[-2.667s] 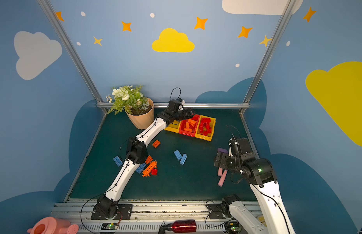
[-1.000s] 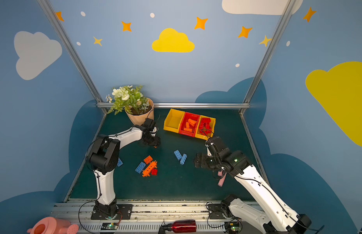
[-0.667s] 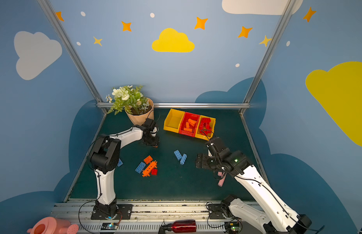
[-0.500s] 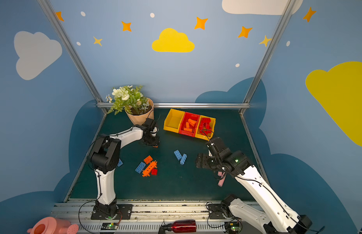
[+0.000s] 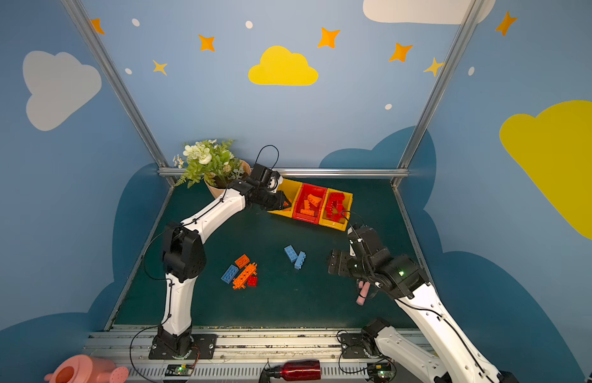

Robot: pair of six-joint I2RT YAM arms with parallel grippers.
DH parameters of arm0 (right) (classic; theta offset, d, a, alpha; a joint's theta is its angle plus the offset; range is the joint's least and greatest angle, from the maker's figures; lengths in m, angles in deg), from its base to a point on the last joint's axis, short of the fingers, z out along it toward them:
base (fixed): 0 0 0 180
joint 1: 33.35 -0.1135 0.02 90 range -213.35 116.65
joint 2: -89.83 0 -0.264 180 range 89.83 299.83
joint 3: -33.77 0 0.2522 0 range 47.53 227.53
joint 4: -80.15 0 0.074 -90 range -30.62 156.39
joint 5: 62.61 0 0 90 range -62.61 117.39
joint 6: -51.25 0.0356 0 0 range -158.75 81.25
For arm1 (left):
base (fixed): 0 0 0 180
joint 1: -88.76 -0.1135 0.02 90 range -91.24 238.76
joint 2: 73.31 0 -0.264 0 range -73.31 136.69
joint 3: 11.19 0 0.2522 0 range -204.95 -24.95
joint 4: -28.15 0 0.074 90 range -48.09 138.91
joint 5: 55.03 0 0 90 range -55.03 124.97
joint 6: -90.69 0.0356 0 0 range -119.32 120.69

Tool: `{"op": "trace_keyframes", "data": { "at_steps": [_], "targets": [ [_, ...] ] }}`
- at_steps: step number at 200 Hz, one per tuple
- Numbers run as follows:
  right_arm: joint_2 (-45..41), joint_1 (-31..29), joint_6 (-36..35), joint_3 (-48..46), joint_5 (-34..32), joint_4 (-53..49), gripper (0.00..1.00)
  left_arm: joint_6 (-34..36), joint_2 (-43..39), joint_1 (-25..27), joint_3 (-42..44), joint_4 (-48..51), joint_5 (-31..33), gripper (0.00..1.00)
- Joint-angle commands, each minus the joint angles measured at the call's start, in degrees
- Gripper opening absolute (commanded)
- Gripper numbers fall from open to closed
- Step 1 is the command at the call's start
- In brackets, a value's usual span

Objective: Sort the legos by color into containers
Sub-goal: 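Carry the orange 2x2 brick into the red bin and open the left gripper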

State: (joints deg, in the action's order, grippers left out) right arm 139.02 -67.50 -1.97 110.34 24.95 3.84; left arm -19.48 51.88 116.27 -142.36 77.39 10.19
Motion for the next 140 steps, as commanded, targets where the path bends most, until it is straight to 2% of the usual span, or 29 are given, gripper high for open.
{"op": "trace_keyframes", "data": {
  "at_steps": [1, 46, 58, 109, 127, 140],
  "targets": [
    [-0.91, 1.09, -1.77, 1.70, -0.20, -2.14, 0.92, -7.03, 7.34, 0.13, -8.25, -0.42, -4.69, 0.27],
    [-2.70, 3.36, -2.63, 1.47, 0.82, -2.71, 0.92, -14.52, 23.37, 1.54, -33.61, 0.38, -5.05, 0.28],
    [-2.94, 4.02, -2.89, 1.39, 0.92, -2.63, 0.92, -16.66, 26.48, 1.76, -37.98, -0.88, -4.96, 0.28],
    [-1.92, 6.87, -5.21, 2.28, 2.00, -1.17, 0.92, -22.34, 30.18, 1.89, -37.26, -10.02, -3.44, 0.30],
    [-1.21, 7.81, -6.22, 2.93, 2.43, -1.09, 0.92, -22.90, 30.85, 1.88, -37.37, -11.31, -3.80, 0.41],
    [-0.93, 8.33, -6.77, 3.25, 2.68, -1.11, 0.92, -23.21, 31.13, 1.80, -37.43, -11.73, -4.19, 0.59]
  ]
}}
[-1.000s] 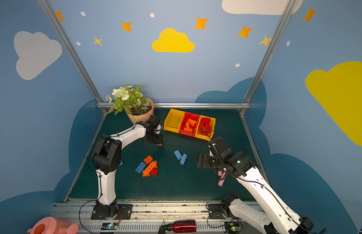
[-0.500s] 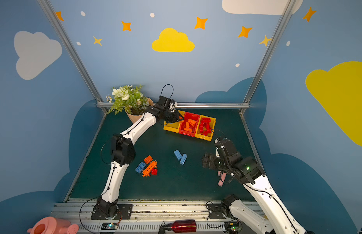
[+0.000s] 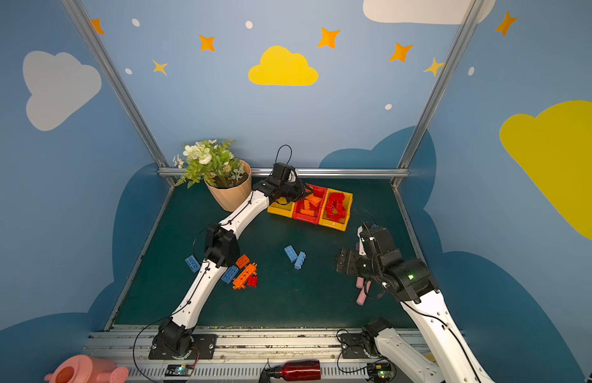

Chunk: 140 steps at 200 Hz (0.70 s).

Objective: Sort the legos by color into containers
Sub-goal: 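Carry the orange 2x2 brick into the red bin and open the left gripper, then move the left gripper down to the orange brick in the mixed pile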

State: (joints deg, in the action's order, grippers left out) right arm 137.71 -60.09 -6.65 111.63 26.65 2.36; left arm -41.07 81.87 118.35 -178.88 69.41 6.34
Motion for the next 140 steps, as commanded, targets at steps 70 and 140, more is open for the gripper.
{"op": "trace_keyframes", "data": {
  "at_steps": [70, 140],
  "targets": [
    [1.43, 2.41, -2.48, 2.05, 2.88, 1.88, 0.92, -0.77, -2.08, -0.81, -0.86, -2.66, -1.56, 0.85],
    [4.35, 2.31, -1.86, 1.04, 6.60, 5.15, 0.92, 14.68, -22.14, -1.27, 21.27, 9.94, 5.50, 0.97]
  ]
}}
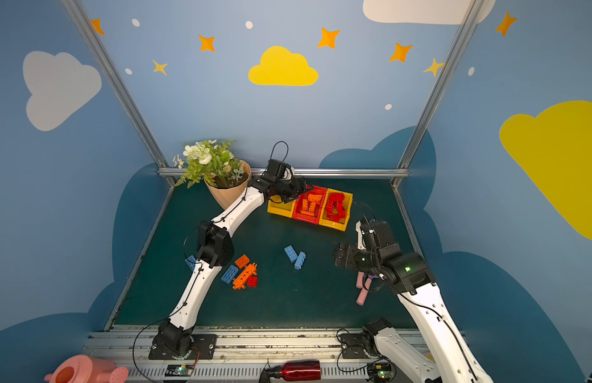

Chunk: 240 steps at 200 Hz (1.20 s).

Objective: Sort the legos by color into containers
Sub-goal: 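Move the left gripper down to the orange brick in the mixed pile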

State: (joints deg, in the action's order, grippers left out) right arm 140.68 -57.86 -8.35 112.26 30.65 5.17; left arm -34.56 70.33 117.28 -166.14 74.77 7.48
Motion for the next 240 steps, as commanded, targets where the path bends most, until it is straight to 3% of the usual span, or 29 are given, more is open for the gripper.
{"op": "trace_keyframes", "data": {
  "at_steps": [1, 61, 86, 117, 156, 196, 240],
  "targets": [
    [1.46, 0.08, -0.16, 0.36, 2.65, 2.42, 0.92, 8.39, -11.06, -0.20, 9.25, 4.54, 4.54, 0.97],
    [6.04, -2.80, 1.88, -0.95, 4.81, 6.57, 0.92, 12.18, -39.47, -1.94, 55.05, -3.31, 11.96, 1.00],
    [10.39, -5.19, 1.86, 0.34, 5.23, 7.79, 0.92, 11.69, -48.76, -2.42, 68.72, -1.88, 14.91, 1.00],
    [16.56, -8.62, 2.04, 3.20, 5.34, 10.00, 0.92, 8.47, -58.42, -3.10, 79.47, 1.85, 20.18, 1.00],
    [23.25, -12.14, 1.99, 7.34, 5.96, 11.42, 0.92, 5.55, -63.50, -3.61, 87.84, 1.50, 21.34, 1.00],
    [26.13, -13.98, 1.60, 10.27, 5.53, 11.03, 0.92, 10.95, -59.62, -4.03, 87.20, 2.79, 23.00, 1.00],
    [24.50, -14.62, 2.67, 9.68, 3.45, 10.06, 0.92, 11.82, -54.28, -4.77, 85.25, 2.38, 21.94, 0.98]
  ]
}}
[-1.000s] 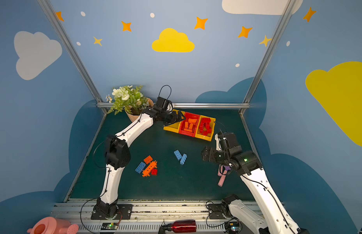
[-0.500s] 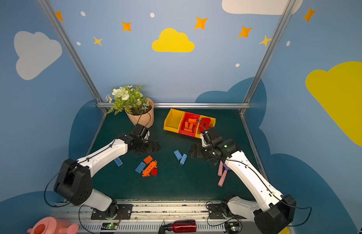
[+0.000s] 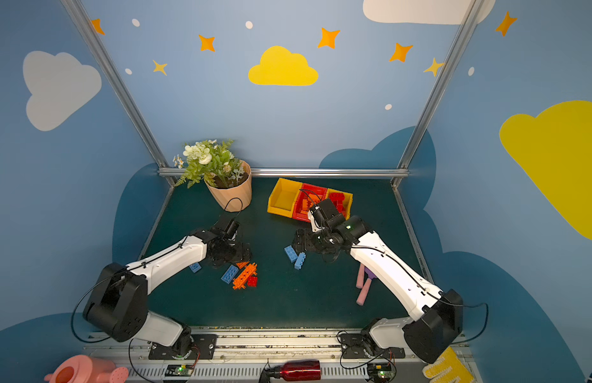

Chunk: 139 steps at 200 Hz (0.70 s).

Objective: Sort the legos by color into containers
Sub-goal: 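Move the left gripper down to the orange brick in the mixed pile, then grasp the orange brick with the left gripper and lift it from the pile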

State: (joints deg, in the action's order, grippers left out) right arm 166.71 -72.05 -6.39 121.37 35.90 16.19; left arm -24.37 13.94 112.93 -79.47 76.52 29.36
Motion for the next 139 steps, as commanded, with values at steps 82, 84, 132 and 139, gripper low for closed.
{"op": "trace_keyframes", "data": {
  "at_steps": [82, 84, 132, 139],
  "targets": [
    [-6.76, -0.59, 2.86, -3.56, -5.06, -2.72, 0.92, 3.61, 10.75, -0.33, -6.33, 2.29, -0.03, 0.89],
    [-6.86, -0.59, 2.88, -3.72, -5.08, -2.72, 0.92, 3.50, 10.75, -0.25, -6.37, 2.41, 0.04, 0.88],
    [-7.91, -0.53, 3.54, -5.60, -5.71, -1.78, 0.92, 3.22, 11.68, 0.69, -6.45, 3.08, -1.77, 0.82],
    [-7.80, -0.53, 3.55, -5.57, -5.70, -1.68, 0.92, 3.34, 12.01, 1.04, -6.69, 3.28, -1.99, 0.81]
  ]
}}
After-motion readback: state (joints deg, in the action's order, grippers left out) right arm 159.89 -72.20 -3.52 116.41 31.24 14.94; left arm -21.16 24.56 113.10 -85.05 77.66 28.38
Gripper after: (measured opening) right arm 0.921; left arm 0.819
